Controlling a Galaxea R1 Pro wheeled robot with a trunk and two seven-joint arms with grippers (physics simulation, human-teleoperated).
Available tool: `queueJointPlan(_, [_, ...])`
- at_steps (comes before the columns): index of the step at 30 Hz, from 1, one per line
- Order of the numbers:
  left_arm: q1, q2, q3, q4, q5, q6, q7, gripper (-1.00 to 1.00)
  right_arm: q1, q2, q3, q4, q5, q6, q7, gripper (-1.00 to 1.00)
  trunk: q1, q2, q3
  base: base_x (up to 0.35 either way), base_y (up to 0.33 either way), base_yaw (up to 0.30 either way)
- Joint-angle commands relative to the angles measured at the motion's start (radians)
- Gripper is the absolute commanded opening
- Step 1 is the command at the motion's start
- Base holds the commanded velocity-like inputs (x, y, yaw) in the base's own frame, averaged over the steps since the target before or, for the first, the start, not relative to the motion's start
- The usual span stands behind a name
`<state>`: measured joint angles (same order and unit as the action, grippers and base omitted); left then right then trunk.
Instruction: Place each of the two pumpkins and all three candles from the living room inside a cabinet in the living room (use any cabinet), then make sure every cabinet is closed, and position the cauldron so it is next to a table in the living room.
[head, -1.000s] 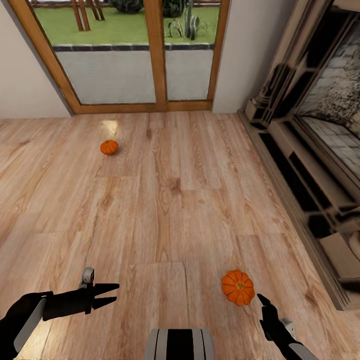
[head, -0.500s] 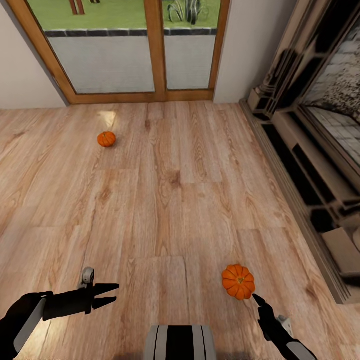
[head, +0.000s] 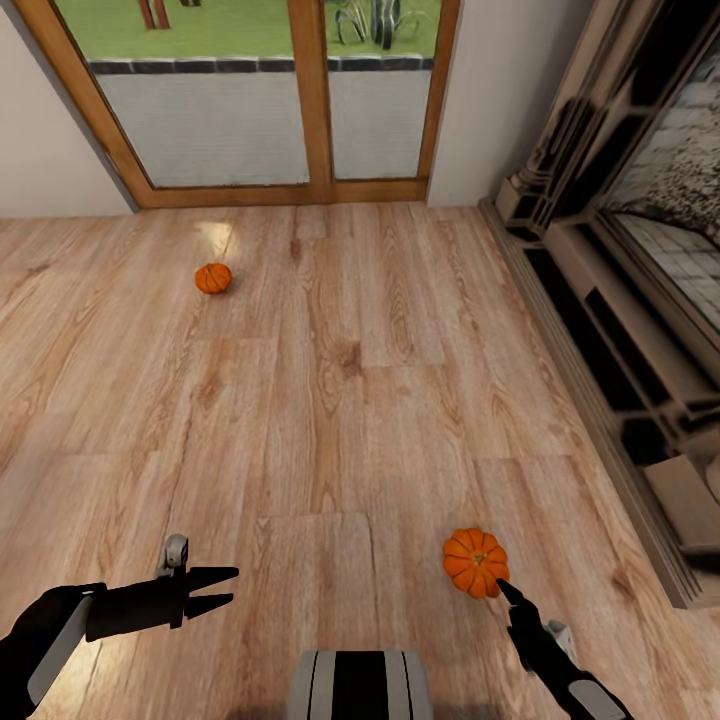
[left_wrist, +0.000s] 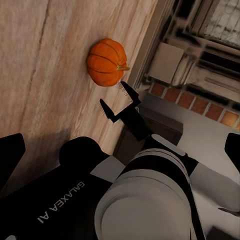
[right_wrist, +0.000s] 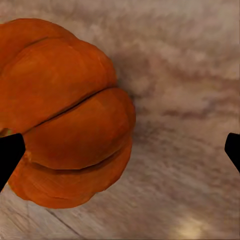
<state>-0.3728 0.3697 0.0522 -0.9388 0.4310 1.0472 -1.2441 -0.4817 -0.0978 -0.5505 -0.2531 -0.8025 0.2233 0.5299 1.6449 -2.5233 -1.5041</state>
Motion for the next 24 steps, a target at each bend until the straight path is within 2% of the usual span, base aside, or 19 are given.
queueJointPlan(1, [0.000, 0.000, 0.000, 0.000, 0.000, 0.000, 0.000, 1.00, 0.000, 0.000, 0.000, 0.000, 0.000, 0.000, 0.015, 1.00, 0.000, 0.000, 0.000, 0.000, 0.000, 0.000])
queueJointPlan(8, [0.000, 0.000, 0.000, 0.000, 0.000, 0.000, 0.000, 1.00, 0.000, 0.000, 0.001, 0.000, 0.000, -0.001, 0.042, 1.00, 0.000, 0.000, 0.000, 0.000, 0.000, 0.000])
queueJointPlan(17, [0.000, -0.001, 0.000, 0.000, -0.002, 0.000, 0.000, 1.00, 0.000, 0.001, 0.001, 0.000, 0.001, -0.003, 0.045, 1.00, 0.000, 0.000, 0.000, 0.104, 0.000, 0.000])
queueJointPlan(24, [0.000, 0.000, 0.000, 0.000, -0.002, 0.000, 0.000, 1.00, 0.000, 0.003, 0.001, 0.000, 0.002, -0.004, 0.044, 1.00, 0.000, 0.000, 0.000, 0.015, 0.000, 0.000])
